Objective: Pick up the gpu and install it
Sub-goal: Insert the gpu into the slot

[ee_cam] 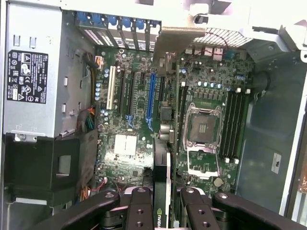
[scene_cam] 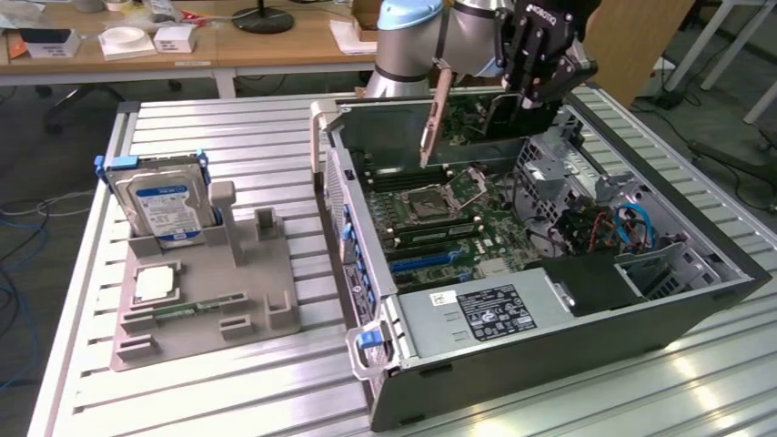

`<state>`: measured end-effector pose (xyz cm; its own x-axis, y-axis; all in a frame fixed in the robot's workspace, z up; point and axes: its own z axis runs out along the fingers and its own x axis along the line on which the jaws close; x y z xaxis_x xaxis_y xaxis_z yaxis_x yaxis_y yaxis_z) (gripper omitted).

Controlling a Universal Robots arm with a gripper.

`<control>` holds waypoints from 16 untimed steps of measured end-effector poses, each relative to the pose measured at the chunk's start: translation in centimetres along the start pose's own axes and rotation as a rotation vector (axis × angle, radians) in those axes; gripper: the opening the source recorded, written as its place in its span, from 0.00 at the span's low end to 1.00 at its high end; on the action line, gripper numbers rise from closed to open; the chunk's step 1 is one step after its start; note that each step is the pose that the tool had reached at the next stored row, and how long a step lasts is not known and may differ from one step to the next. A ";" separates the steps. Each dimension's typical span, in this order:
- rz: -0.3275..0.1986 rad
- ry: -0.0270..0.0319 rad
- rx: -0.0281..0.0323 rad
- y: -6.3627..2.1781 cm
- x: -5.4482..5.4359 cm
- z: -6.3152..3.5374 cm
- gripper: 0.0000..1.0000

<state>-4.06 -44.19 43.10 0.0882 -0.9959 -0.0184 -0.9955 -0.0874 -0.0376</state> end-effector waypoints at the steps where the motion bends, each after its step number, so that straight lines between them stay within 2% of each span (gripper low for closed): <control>1: 0.002 0.0004 0.0023 0.00 0.0 0.11 0.27; 3: 0.010 0.0049 0.0060 0.00 0.1 0.28 0.27; 5: 0.018 0.0087 0.0064 0.01 0.1 0.56 0.27; 9: 0.023 0.0095 0.0065 0.01 0.1 1.11 0.27; 11: 0.023 0.0129 0.0062 -0.01 0.1 1.18 0.27; 16: 0.038 0.0145 0.0064 0.06 0.1 1.93 0.27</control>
<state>-4.05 -44.25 41.16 0.0494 -0.9988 -0.0055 -0.9978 -0.0491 -0.0435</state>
